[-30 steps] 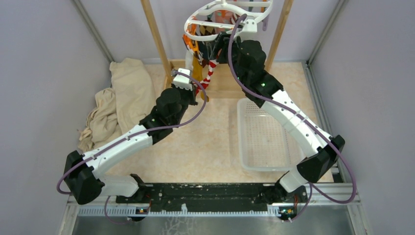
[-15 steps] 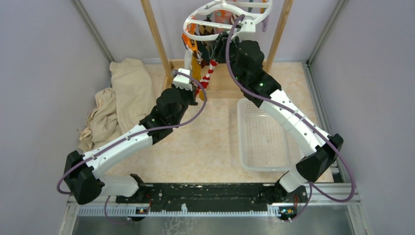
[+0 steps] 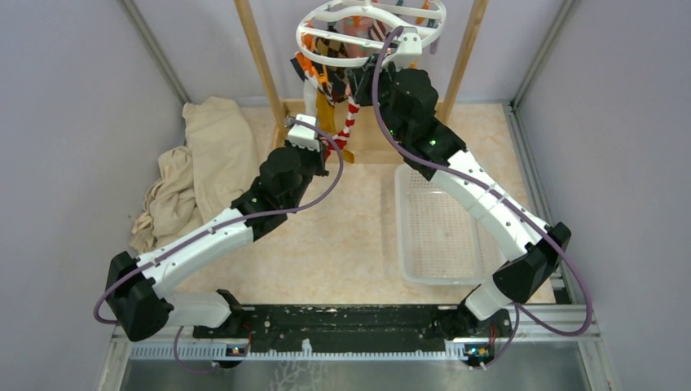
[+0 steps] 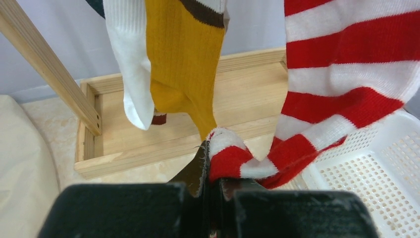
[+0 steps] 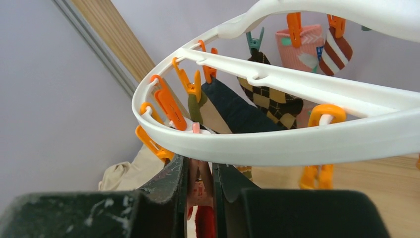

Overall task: Remove the socks clipped to the hanger
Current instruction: Remove the sock from the hanger.

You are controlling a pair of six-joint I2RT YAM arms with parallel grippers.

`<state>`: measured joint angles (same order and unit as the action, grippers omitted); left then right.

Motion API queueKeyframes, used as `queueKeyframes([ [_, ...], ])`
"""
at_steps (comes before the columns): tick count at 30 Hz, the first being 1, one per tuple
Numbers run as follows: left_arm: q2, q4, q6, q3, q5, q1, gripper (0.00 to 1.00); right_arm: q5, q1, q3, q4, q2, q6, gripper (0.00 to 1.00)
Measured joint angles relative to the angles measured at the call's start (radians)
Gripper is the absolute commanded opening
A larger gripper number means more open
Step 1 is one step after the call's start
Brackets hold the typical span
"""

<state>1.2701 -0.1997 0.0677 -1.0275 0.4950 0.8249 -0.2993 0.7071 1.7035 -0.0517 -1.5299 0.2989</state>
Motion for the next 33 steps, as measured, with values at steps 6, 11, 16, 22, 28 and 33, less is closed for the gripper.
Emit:
queueKeyframes([
  [6, -0.016, 0.003, 0.001, 0.005, 0.0, 0.0, 0.0, -0.003, 0.0, 0.0, 0.0, 0.0, -0.001, 0.0],
  [11, -0.031, 0.021, 0.011, 0.005, 0.0, 0.0, 0.0, -0.004, 0.0, -0.003, 0.0, 0.0, -0.002, 0.0],
  [16, -0.053, 0.037, 0.027, 0.012, -0.002, 0.0, 0.0, -0.01, 0.0, -0.029, 0.009, 0.008, -0.003, 0.06],
  [22, -0.074, 0.068, 0.052, 0.013, -0.023, 0.0, 0.0, -0.02, 0.0, -0.059, 0.006, 0.024, 0.003, 0.48],
  [28, -0.082, 0.092, 0.068, 0.013, -0.038, 0.0, 0.0, -0.02, 0.0, -0.142, -0.009, 0.07, 0.019, 0.65],
  [33, -0.092, 0.124, 0.076, 0.013, -0.055, 0.0, 0.0, -0.021, 0.0, -0.225, -0.037, 0.119, 0.031, 0.85],
])
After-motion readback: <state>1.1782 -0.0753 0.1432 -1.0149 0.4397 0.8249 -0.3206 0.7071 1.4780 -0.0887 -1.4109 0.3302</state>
